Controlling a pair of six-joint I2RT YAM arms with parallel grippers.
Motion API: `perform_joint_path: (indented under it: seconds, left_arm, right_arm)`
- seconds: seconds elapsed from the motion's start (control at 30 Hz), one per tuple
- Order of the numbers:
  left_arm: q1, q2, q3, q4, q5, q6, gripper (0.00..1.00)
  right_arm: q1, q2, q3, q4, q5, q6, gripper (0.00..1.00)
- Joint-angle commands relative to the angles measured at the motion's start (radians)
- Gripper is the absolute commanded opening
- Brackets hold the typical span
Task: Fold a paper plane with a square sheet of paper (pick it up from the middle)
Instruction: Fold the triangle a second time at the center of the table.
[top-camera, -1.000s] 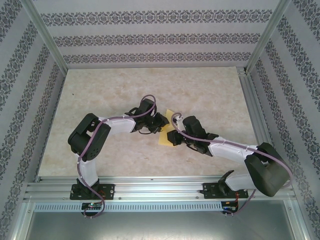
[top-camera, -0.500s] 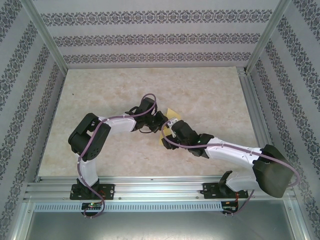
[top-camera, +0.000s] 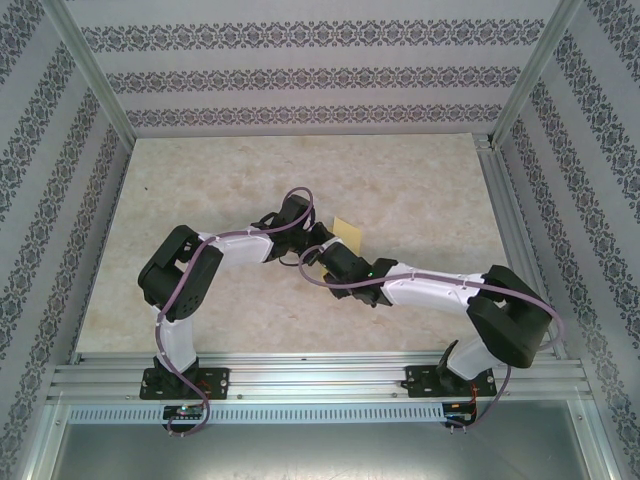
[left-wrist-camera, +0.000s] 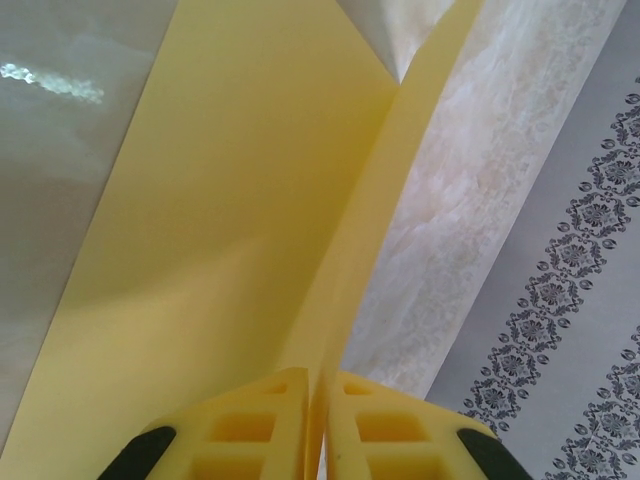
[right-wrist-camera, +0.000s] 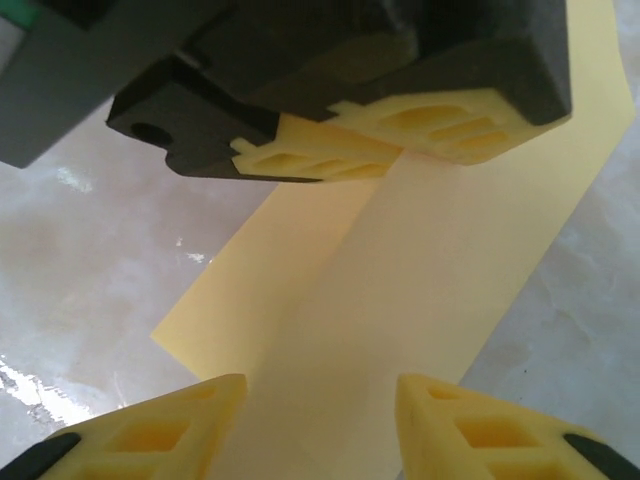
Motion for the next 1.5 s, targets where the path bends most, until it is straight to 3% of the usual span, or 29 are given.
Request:
perform_joint_path:
  seconds: [0.0,0.2,0.37,0.5,0.57,0.8,1.0,1.07,1.2,1.47]
  left_arm:
    - [-0.012,0.008,0.031,-0.021,0.014,0.020,0.15]
    - [-0.012,0.010,0.035,-0.028,0.016,0.023,0.15]
    - [-0.012,0.008,0.037,-0.030,0.014,0.023,0.15]
    - [-0.012,0.005,0.042,-0.043,0.011,0.032,0.16]
    - [-0.011,0.001,0.048,-0.058,0.008,0.043,0.18]
    - [-0.004,-0.057,0.077,-0.180,-0.055,0.128,0.32]
    - [0.018,-0.150,0.065,-0.283,-0.140,0.200,0.57]
    - [0.021,-0.177,0.053,-0.297,-0.164,0.217,0.60]
    - [0.021,-0.220,0.023,-0.317,-0.202,0.243,0.57]
    - [0.021,-0.234,-0.040,-0.285,-0.179,0.275,0.33]
  right_arm:
    - [0.011,0.020,0.034,-0.037,0.038,0.009,0.38]
    - [0.011,0.028,0.046,-0.064,0.046,0.028,0.30]
    - [0.006,0.023,0.050,-0.074,0.026,0.031,0.15]
    - [-0.006,0.004,0.042,-0.054,-0.017,0.041,0.09]
    - [-0.019,-0.006,0.030,-0.026,-0.069,0.044,0.00]
    - [-0.072,-0.053,-0.048,0.129,-0.276,0.094,0.04]
    - [-0.156,-0.087,-0.145,0.323,-0.495,0.171,0.03]
    - [-0.184,-0.087,-0.171,0.384,-0.562,0.193,0.02]
    - [-0.242,-0.051,-0.191,0.446,-0.672,0.229,0.04]
    - [-0.341,0.020,-0.226,0.543,-0.811,0.257,0.06]
